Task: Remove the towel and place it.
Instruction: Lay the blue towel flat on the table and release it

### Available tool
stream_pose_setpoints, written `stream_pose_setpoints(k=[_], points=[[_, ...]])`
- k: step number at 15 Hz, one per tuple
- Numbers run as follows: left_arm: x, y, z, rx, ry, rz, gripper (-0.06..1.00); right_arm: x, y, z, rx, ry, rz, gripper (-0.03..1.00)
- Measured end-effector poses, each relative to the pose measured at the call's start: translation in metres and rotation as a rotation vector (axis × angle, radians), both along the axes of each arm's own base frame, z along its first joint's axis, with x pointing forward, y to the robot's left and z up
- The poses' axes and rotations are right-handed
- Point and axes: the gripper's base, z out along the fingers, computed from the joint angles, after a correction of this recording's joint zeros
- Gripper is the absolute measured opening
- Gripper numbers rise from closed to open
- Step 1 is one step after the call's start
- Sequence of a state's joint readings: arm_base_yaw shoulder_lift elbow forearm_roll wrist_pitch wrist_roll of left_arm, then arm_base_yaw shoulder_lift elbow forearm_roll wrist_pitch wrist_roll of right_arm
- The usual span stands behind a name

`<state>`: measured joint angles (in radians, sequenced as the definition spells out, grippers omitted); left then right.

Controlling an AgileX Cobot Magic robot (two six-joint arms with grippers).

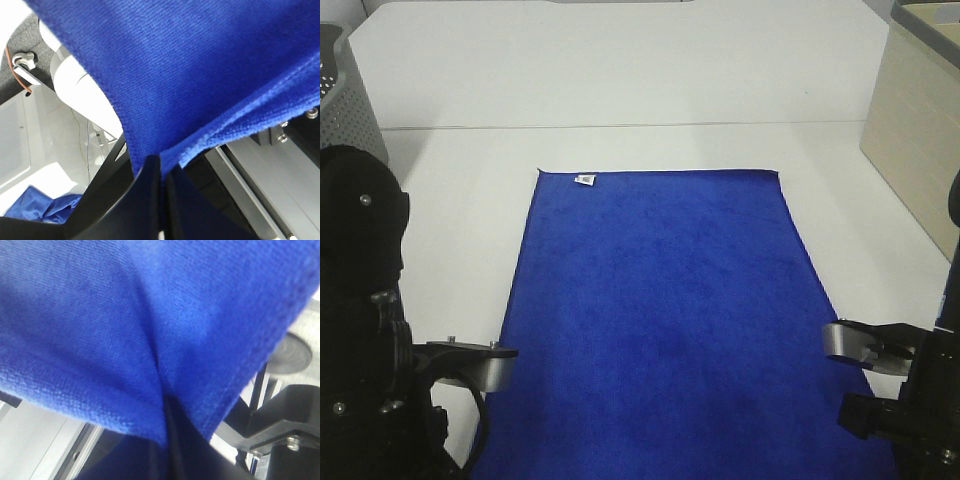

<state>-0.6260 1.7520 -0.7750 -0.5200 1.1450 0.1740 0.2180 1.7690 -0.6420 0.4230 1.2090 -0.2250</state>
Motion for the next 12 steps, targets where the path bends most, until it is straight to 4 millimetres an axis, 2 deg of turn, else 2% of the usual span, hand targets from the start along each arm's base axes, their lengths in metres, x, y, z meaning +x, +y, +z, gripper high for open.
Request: stream_pose_setpoints(k=[4,12], points=[[-0.0004,-0.0016,-0.0087,-0.004,0.04,-0.015,0.0,-0.0002,0.0,-0.0126,-0.014,0.067,0.001,0.02],[-0.0013,-0.0019,-0.0111,0.0,0.066,-0.014,0.0,-0.0001,0.0006,-0.0128,-0.011,0.07,-0.006,0.02]])
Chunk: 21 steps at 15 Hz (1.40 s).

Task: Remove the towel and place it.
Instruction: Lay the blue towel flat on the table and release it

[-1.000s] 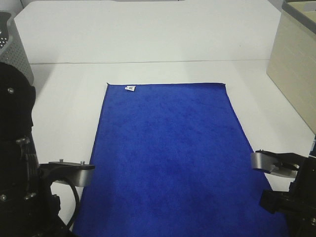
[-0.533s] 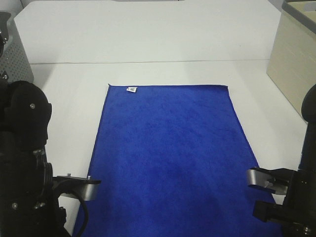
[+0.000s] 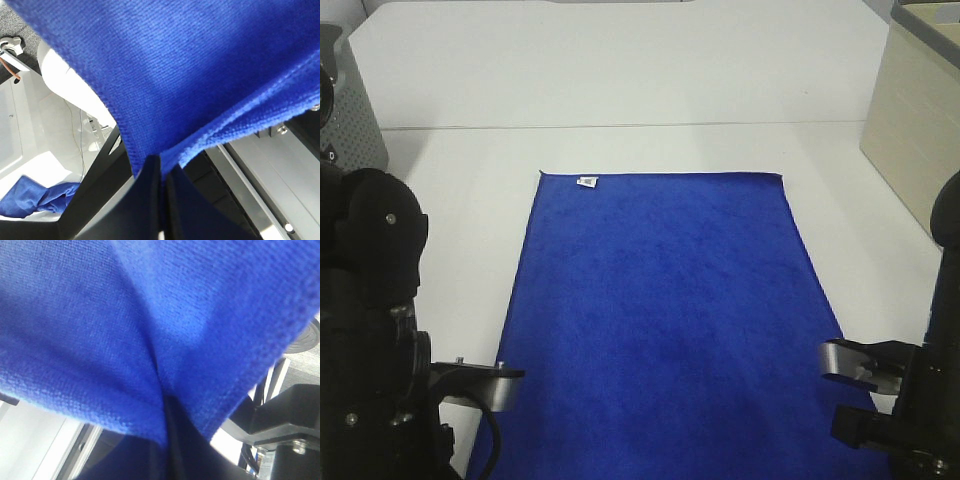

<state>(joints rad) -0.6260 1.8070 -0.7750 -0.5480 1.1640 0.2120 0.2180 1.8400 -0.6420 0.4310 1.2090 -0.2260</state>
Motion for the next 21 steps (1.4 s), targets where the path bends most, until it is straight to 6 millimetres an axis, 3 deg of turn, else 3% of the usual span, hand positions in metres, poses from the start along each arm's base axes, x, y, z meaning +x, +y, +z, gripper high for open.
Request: stream_pose_setpoints(k=[6,15,21], points=[[0.013,-0.006,0.007,0.0,-0.04,-0.034,0.0,0.0,0.0,-0.003,-0.002,0.015,-0.003,0.02],[0.045,-0.025,-0.037,0.051,0.013,-0.1,0.0,-0.002,-0.002,-0.026,-0.036,0.124,0.01,0.02],[0.05,-0.027,-0.038,0.046,0.006,-0.114,0.0,-0.001,-0.002,-0.027,-0.038,0.107,0.006,0.03]])
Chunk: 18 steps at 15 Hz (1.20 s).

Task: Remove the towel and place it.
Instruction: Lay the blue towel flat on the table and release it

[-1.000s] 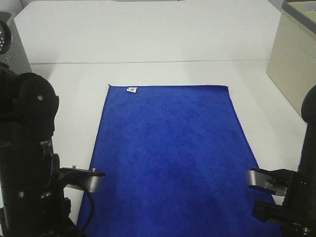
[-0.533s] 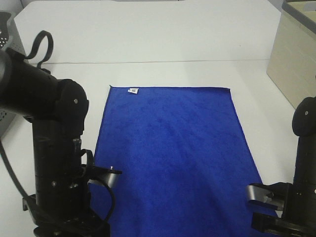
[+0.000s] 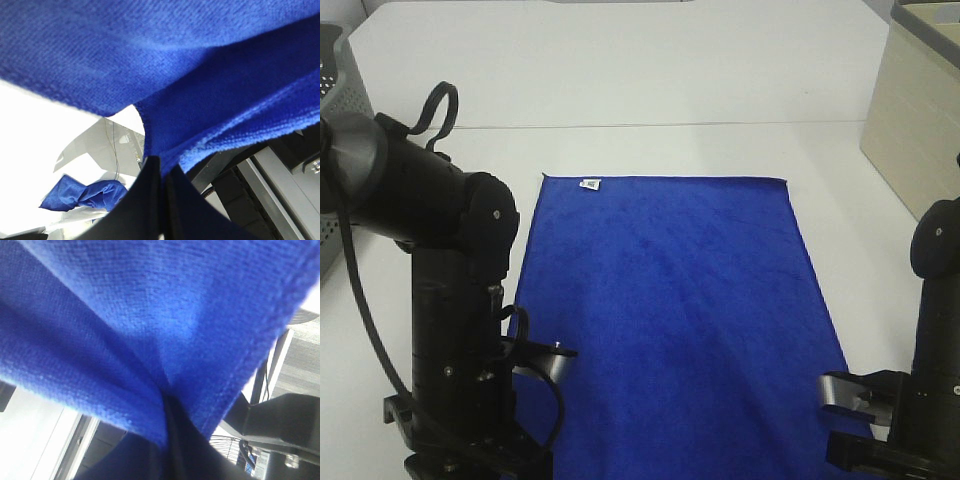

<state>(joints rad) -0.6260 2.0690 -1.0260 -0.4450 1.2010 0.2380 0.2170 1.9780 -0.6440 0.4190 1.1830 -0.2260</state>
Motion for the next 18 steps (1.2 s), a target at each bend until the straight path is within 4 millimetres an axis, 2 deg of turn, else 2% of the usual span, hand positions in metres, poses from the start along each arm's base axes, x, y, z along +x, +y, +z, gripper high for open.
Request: stream_pose_setpoints(k=[2,9,11,12,13,16,18], points=[[0.0,0.0,0.0,0.0,0.001,0.0,0.0,0.0,0.0,0.0,0.001,0.0,-0.003,0.06],[-0.001,-0.001,0.001,0.003,0.011,0.026,0.2,-0.001,0.0,0.001,0.003,0.011,-0.001,0.17],[-0.001,-0.002,0.001,0.012,0.012,0.043,0.29,-0.001,0.0,0.001,0.004,0.018,-0.001,0.26],[-0.001,-0.002,0.002,0.019,0.009,0.055,0.4,-0.001,0.0,0.001,-0.001,0.02,-0.004,0.36],[0.0,-0.002,0.005,0.025,0.002,0.068,0.47,-0.001,0.0,0.002,-0.007,0.024,-0.008,0.44],[0.0,-0.002,0.012,0.03,-0.018,0.091,0.55,-0.001,0.0,0.002,-0.02,0.029,-0.017,0.6],[0.0,-0.002,0.016,0.038,-0.025,0.105,0.56,0.0,0.0,0.006,-0.016,0.009,-0.018,0.64]])
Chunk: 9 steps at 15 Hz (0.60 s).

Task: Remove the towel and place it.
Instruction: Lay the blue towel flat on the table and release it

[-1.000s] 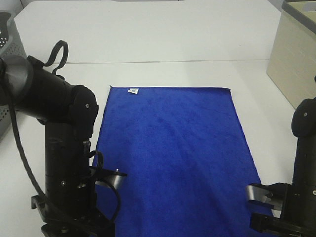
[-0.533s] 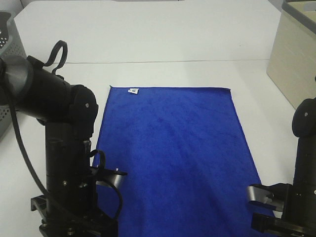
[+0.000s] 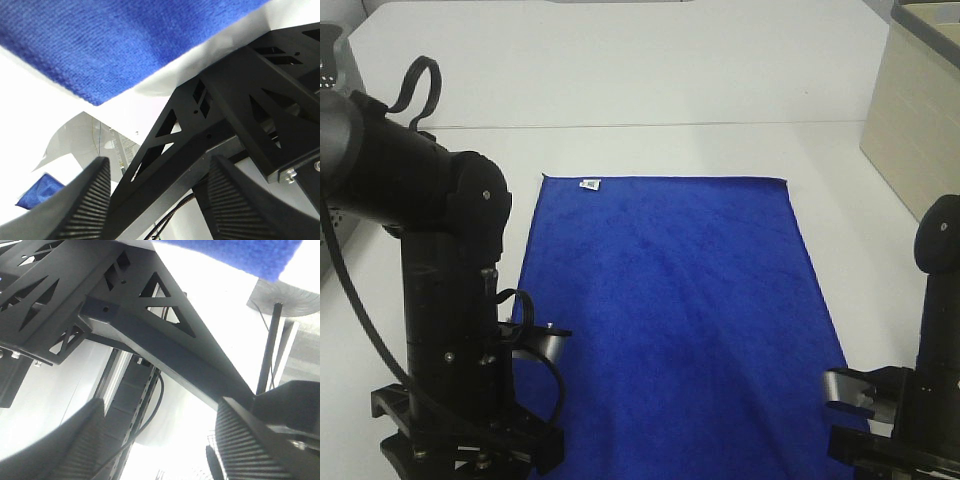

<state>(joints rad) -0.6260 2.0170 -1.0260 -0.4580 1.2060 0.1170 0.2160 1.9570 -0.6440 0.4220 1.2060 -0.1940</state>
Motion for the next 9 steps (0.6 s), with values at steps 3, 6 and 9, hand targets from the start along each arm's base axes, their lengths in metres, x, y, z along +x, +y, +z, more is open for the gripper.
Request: stream_pose_setpoints(k=[3,6,9], points=[[0.0,0.0,0.01,-0.017,-0.028,0.002,0.56,0.002,0.001,0.019,0.024,-0.1,-0.005,0.64],[0.001,0.001,0.031,-0.043,-0.088,0.009,0.56,0.008,0.002,0.054,0.068,-0.291,-0.008,0.64],[0.006,0.004,0.053,-0.028,-0.177,0.028,0.56,0.033,0.007,0.102,0.099,-0.548,-0.024,0.64]])
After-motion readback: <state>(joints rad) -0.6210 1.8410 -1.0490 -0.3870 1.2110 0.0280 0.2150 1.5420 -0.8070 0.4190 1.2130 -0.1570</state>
